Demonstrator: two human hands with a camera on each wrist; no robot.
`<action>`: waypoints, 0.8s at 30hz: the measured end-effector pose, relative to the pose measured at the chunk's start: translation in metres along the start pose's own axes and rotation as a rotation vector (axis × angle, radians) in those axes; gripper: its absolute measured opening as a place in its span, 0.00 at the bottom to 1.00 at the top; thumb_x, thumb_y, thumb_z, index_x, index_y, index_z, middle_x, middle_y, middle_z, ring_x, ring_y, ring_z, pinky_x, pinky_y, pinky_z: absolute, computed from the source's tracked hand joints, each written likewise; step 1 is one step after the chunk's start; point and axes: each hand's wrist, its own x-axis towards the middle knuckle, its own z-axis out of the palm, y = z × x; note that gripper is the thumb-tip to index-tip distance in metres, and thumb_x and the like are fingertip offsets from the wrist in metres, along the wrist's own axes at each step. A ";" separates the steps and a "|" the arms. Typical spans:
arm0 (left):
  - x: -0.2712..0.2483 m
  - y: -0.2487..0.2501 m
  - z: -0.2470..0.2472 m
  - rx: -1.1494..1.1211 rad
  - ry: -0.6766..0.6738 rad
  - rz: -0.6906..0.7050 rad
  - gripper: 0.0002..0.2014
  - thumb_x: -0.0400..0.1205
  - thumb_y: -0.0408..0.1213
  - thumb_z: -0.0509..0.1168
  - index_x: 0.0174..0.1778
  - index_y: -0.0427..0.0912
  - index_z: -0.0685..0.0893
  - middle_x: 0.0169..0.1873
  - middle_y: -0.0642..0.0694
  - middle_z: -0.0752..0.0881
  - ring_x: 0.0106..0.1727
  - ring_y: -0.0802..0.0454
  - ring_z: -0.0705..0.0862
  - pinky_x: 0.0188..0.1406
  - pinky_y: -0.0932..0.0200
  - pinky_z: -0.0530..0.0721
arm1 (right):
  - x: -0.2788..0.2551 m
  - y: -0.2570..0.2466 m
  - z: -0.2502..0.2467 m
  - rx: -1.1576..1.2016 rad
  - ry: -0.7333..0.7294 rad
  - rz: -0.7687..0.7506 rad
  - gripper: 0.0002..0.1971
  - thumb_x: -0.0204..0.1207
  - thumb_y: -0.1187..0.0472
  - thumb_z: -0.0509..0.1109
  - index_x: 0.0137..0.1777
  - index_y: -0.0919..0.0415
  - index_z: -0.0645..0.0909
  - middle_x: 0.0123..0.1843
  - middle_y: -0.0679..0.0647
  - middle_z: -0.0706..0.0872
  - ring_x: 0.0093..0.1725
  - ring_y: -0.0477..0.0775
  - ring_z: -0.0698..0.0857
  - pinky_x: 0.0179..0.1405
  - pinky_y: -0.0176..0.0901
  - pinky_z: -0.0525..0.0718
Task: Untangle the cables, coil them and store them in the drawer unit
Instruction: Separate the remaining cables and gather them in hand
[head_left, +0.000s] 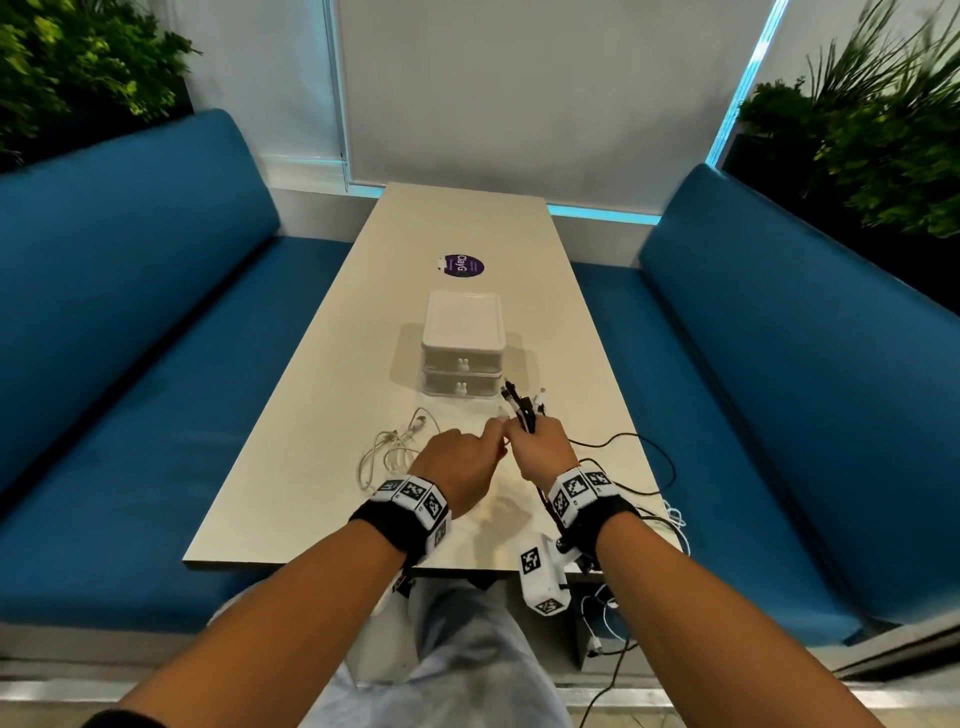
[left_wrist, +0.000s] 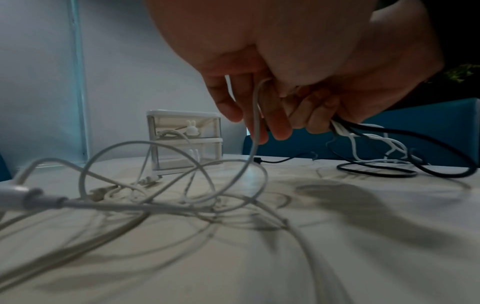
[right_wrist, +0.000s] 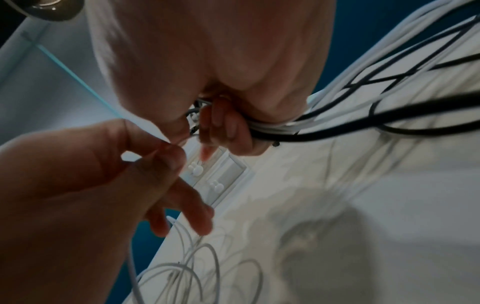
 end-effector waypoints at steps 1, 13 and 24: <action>0.000 0.001 0.003 -0.022 -0.005 0.008 0.17 0.87 0.41 0.51 0.70 0.39 0.64 0.42 0.42 0.89 0.41 0.34 0.85 0.35 0.47 0.78 | 0.000 0.001 -0.001 -0.005 -0.017 0.016 0.14 0.78 0.59 0.65 0.29 0.58 0.73 0.24 0.50 0.73 0.25 0.52 0.70 0.27 0.40 0.70; -0.020 -0.027 0.019 -0.071 -0.220 -0.057 0.11 0.87 0.39 0.56 0.62 0.42 0.77 0.47 0.40 0.89 0.49 0.35 0.85 0.45 0.48 0.81 | 0.014 0.031 -0.025 -0.508 0.009 0.007 0.19 0.85 0.51 0.59 0.57 0.64 0.85 0.53 0.64 0.88 0.53 0.66 0.86 0.50 0.49 0.82; -0.013 -0.012 0.024 0.120 -0.157 0.032 0.13 0.90 0.43 0.51 0.54 0.45 0.81 0.47 0.45 0.89 0.49 0.41 0.86 0.52 0.50 0.70 | 0.001 0.022 -0.017 -0.250 -0.049 -0.111 0.20 0.86 0.47 0.56 0.43 0.58 0.81 0.41 0.56 0.87 0.43 0.61 0.85 0.47 0.52 0.83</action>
